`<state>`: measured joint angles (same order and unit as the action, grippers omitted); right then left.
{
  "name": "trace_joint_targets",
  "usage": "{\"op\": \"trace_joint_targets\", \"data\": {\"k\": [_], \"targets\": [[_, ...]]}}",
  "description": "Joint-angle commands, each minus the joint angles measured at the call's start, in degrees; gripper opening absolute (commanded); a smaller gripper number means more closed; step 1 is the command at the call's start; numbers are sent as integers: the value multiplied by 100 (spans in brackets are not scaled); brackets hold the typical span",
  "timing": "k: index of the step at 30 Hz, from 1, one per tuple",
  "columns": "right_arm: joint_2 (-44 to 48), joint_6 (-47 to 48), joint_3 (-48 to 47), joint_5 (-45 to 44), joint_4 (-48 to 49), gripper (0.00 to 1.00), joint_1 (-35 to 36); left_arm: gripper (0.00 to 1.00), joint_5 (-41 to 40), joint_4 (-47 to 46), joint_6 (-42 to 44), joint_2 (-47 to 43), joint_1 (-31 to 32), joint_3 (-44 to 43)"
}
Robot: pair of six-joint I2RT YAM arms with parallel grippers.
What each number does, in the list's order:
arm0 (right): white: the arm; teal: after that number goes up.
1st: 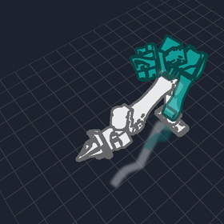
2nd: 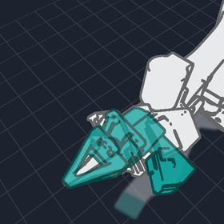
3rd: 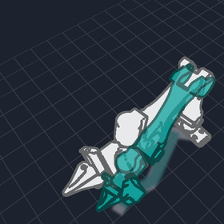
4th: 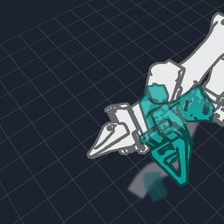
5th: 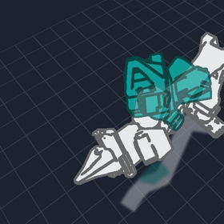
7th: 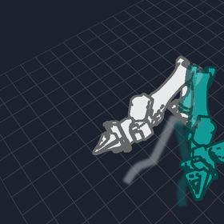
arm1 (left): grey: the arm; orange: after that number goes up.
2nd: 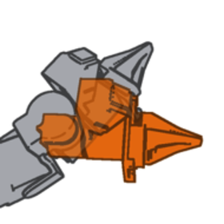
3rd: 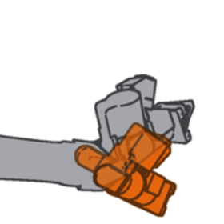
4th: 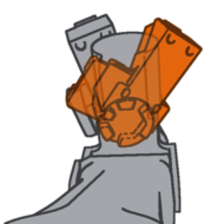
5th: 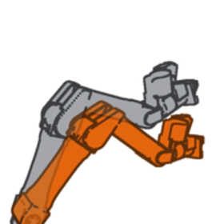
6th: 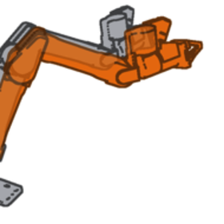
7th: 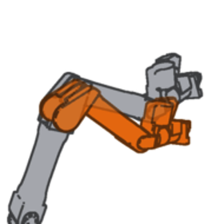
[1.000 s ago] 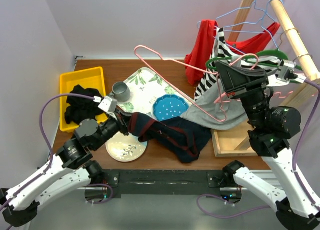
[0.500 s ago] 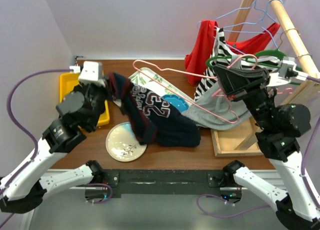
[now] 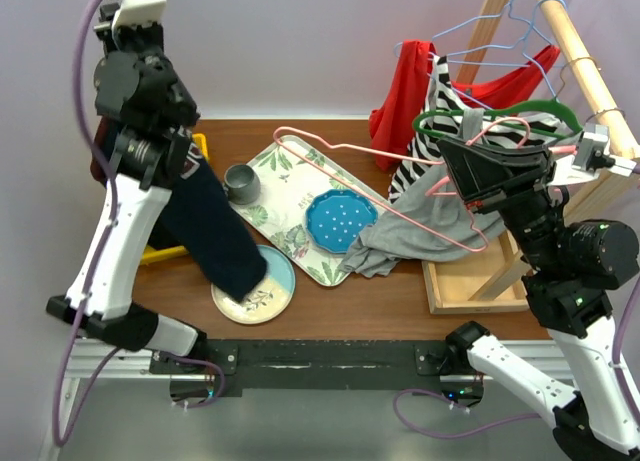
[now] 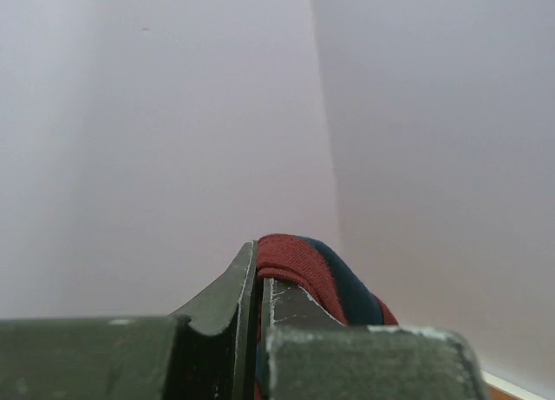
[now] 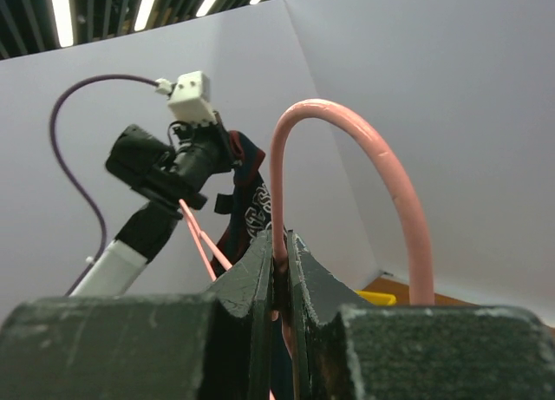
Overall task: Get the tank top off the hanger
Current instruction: Place the tank top in the bin.
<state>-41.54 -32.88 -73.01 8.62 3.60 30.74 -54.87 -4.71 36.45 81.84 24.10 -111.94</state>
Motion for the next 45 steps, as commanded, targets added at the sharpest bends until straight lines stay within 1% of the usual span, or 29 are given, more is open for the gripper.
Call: {"op": "trace_joint_targets", "data": {"k": [1,2,3,5,6,8,9,10,11,12,13,15,16,17,18,19,20,22,25,26,27,29,31,32,33,35,37,41,45], "targets": [[76,116,-73,113,27,0,20,0,-33,107,-55,551,-860,-337],[93,124,-29,131,27,0,20,0,159,972,-433,665,-959,-329],[128,142,6,122,27,0,28,0,326,1311,-1298,675,-1107,-59],[172,168,102,96,36,0,28,0,913,1805,-2077,509,-1240,521],[207,203,138,87,36,0,20,0,1047,1877,-2689,404,-1363,1342],[251,230,199,69,10,0,20,0,1607,1851,-3203,97,-1521,2190],[269,238,226,69,-25,0,20,0,1768,1807,-3806,8,-1757,2916],[295,282,252,78,-26,0,20,0,1978,1790,-4055,-63,-1881,3228],[313,291,287,61,-26,0,11,0,2398,1807,-4284,-124,-2013,3492],[330,309,305,69,-43,0,28,0,2498,1877,-4608,-116,-2214,3904],[348,344,323,43,-43,0,20,0,2534,1964,-4751,-90,-2286,4064],[383,344,367,17,-43,0,20,0,2228,2297,-5153,33,-2409,4389],[401,353,393,-9,-26,0,20,3,2052,2447,-5365,86,-2566,4435],[436,344,428,-10,-17,0,20,9,1920,2649,-5541,104,-2629,4496],[454,344,446,-10,1,0,11,17,1884,2703,-5909,86,-2743,4558],[462,344,455,-10,1,0,19,42,1814,2799,-6182,51,-2779,4576],[506,344,481,-10,1,0,20,52,1692,3052,-6463,-10,-2788,4567],[550,353,533,-19,10,0,20,69,1647,3352,-6983,-72,-2814,4488],[682,414,621,-89,-34,0,20,75,1366,4309,-7756,-55,-2805,4094],[717,449,630,-106,-60,0,20,75,1374,4895,-7888,41,-2805,3962],[770,510,630,-159,-113,0,28,75,1409,5205,-8194,94,-2805,3691],[805,572,613,-203,-166,0,20,76,1671,5759,-8355,156,-2814,3600],[849,616,604,-238,-184,0,20,77,1935,5841,-8487,78,-2805,3845],[858,625,613,-247,-175,0,28,77,2363,5589,-8409,-97,-2814,4029],[867,634,604,-247,-166,0,20,77,2611,5412,-8260,-203,-2805,4449],[867,643,587,-247,-157,0,20,77,2884,5026,-8268,-466,-2805,4838],[876,669,587,-247,-166,0,20,78,2886,4901,-8390,-503,-2805,5147],[893,669,578,-238,-157,0,11,79,3341,4857,-8408,-91,-2814,5077],[946,669,560,-273,-166,0,20,77,3527,4787,-8479,340,-2823,5094]]}}
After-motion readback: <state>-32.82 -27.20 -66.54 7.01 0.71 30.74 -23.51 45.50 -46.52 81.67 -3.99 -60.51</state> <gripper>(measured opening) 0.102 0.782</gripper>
